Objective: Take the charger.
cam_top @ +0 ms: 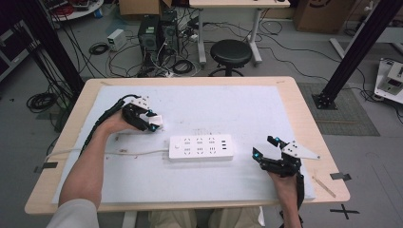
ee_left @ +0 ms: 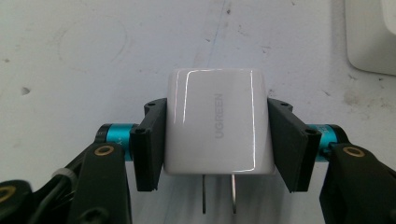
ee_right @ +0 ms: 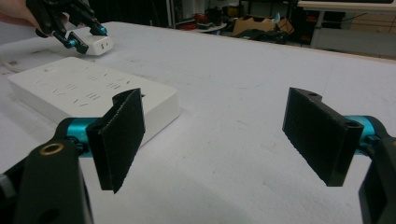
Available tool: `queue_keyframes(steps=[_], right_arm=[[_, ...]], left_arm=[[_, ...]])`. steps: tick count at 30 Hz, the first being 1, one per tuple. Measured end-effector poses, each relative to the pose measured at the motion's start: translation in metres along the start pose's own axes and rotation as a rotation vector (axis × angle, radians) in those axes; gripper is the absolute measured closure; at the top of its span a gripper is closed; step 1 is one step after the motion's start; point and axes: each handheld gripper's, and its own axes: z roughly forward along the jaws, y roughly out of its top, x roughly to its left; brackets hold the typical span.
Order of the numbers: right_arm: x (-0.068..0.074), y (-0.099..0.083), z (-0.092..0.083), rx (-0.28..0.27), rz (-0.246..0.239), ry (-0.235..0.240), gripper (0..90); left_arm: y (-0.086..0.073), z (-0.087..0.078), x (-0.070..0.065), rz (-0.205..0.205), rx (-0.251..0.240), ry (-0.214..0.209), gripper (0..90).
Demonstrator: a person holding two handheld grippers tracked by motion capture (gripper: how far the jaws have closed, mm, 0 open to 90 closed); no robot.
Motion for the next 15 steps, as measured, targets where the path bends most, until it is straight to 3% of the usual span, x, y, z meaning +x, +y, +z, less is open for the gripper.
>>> queue_keyframes(steps=[4, 9, 12, 13, 15], right_arm=[[0.000, 0.000, 0.000, -0.002, -0.001, -0.002, 21.5], [-0.001, 0.000, 0.000, -0.003, 0.002, 0.000, 21.5], [-0.001, 0.000, 0.000, -0.001, 0.007, -0.002, 21.5], [0.000, 0.000, 0.000, -0.002, 0.007, -0.003, 21.5], [0.000, 0.000, 0.000, -0.002, -0.003, -0.006, 21.5]], left_arm=[[0.003, -0.005, -0.003, -0.004, -0.009, 0.016, 42.4], [0.016, -0.023, -0.018, 0.001, -0.059, 0.079, 42.4], [0.016, -0.023, -0.018, 0.001, -0.059, 0.079, 42.4], [0.025, -0.035, -0.029, -0.006, -0.065, 0.123, 42.4], [0.029, -0.039, -0.034, -0.012, -0.064, 0.134, 42.4]])
